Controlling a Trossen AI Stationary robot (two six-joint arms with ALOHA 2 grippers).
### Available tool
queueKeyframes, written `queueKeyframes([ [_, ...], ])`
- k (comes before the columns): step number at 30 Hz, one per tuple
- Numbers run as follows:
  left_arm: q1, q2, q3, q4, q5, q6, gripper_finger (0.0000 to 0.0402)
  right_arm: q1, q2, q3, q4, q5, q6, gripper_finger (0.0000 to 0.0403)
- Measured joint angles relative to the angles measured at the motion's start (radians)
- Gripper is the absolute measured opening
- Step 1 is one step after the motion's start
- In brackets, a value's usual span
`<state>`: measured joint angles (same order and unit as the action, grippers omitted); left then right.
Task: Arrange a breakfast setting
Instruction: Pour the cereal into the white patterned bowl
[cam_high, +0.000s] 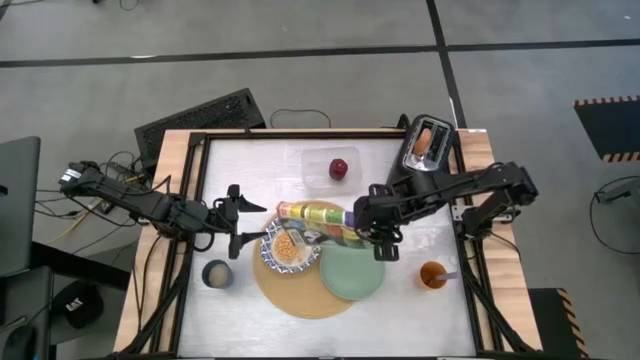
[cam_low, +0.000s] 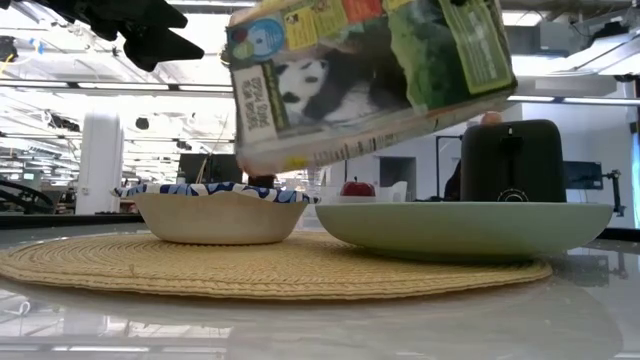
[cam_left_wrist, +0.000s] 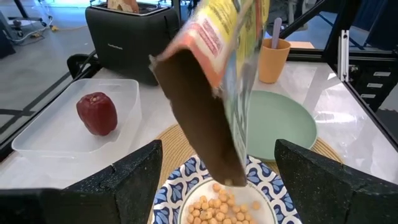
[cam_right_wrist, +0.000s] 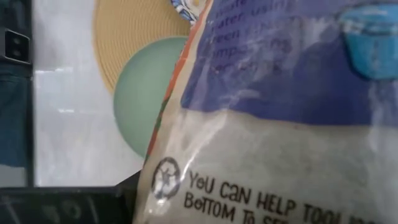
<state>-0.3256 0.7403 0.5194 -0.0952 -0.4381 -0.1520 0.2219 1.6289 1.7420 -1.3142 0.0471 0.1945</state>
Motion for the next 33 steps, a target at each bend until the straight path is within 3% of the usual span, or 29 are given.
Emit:
queueKeyframes([
  [17, 0.0, 0.0, 0.0, -0.003, 0.006, -0.007, 0.0296, 0.001, 0.009, 0.0, -0.005, 0.028, 0.031, 0.0186],
  [19, 0.0, 0.0, 0.0, -0.003, 0.006, -0.003, 0.0296, 0.006, 0.008, 0.0, 0.0, -0.009, -0.009, 0.0186],
  [21, 0.0, 0.0, 0.0, -0.003, 0.005, -0.003, 0.0296, 0.005, 0.008, 0.0, -0.014, 0.032, -0.003, 0.0186],
  [33, 0.0, 0.0, 0.0, -0.003, 0.005, -0.004, 0.0296, 0.014, 0.007, 0.0, -0.025, -0.019, 0.033, 0.0186],
])
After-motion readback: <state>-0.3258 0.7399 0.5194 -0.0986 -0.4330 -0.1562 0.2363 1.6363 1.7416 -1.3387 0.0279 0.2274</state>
